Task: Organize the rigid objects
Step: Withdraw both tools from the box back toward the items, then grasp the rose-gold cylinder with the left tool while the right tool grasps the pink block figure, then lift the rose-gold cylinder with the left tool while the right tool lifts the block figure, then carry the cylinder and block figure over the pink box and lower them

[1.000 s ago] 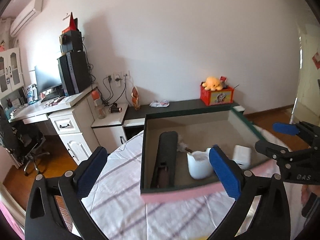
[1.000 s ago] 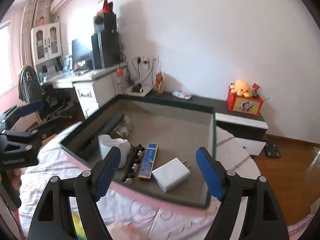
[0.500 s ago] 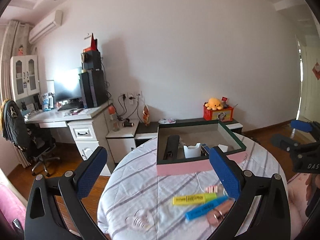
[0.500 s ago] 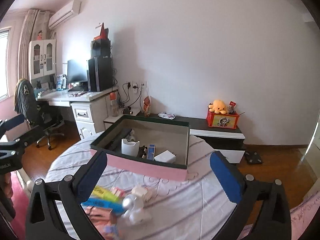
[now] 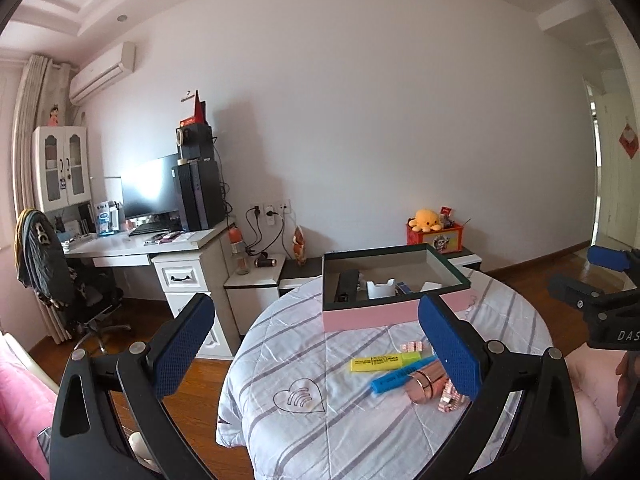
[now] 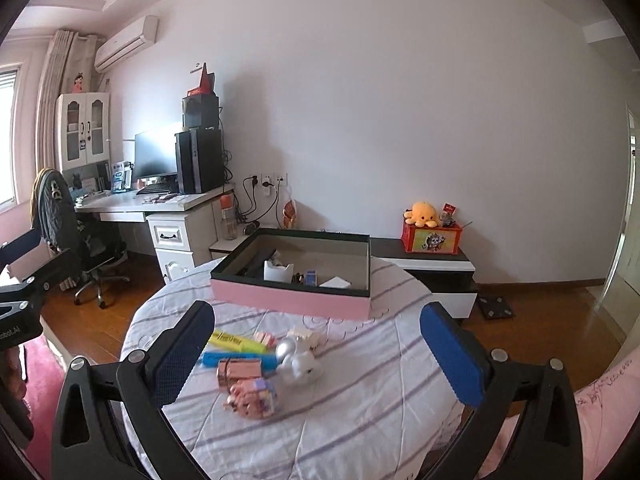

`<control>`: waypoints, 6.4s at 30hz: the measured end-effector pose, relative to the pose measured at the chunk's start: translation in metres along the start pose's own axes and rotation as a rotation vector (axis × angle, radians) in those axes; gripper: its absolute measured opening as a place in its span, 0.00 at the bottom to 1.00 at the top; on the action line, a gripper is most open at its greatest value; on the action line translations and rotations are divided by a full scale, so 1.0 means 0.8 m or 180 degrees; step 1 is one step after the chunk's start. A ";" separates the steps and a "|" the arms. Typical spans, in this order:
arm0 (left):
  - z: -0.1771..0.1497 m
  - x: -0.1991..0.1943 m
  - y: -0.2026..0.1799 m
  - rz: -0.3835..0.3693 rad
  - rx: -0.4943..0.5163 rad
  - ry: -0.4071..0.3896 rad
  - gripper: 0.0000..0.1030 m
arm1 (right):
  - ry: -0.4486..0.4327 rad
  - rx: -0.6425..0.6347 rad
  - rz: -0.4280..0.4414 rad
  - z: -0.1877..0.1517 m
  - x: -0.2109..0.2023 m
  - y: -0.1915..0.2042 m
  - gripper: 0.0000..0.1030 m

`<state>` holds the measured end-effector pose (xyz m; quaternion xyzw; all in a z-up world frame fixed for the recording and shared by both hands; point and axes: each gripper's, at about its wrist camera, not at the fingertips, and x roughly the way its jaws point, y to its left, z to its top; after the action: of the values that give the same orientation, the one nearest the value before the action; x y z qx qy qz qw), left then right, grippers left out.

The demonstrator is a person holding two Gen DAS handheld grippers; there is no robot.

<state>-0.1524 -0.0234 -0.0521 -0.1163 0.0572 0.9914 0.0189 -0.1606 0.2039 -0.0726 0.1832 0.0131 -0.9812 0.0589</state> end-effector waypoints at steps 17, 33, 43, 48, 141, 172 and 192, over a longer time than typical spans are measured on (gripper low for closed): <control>-0.033 0.021 -0.012 -0.0218 0.0075 0.0355 1.00 | 0.0287 0.0000 -0.0043 -0.033 0.020 -0.001 1.00; -0.086 0.100 -0.059 -0.0452 0.0213 0.0962 1.00 | 0.0944 0.0120 0.0133 -0.112 0.106 -0.009 1.00; -0.109 0.116 -0.039 -0.0387 0.0228 0.1129 1.00 | 0.1142 0.0083 0.0442 -0.126 0.160 0.039 1.00; -0.115 0.123 -0.039 -0.0446 0.0210 0.1189 1.00 | 0.1211 0.0214 0.0631 -0.130 0.177 0.034 0.90; -0.161 0.198 -0.096 -0.0625 0.0189 0.1677 0.53 | 0.1157 0.0316 -0.0120 -0.136 0.193 -0.075 0.71; -0.045 0.108 -0.049 -0.0397 0.0017 0.0675 0.53 | 0.0310 -0.0102 0.0331 -0.017 0.085 -0.016 0.62; 0.035 0.084 -0.024 -0.0037 0.0081 0.0144 0.53 | -0.0057 -0.0234 0.0484 0.044 0.073 0.003 0.62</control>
<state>-0.2232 0.0006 -0.0430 -0.1388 0.0695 0.9876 0.0249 -0.2270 0.1934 -0.0607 0.1725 0.0347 -0.9744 0.1401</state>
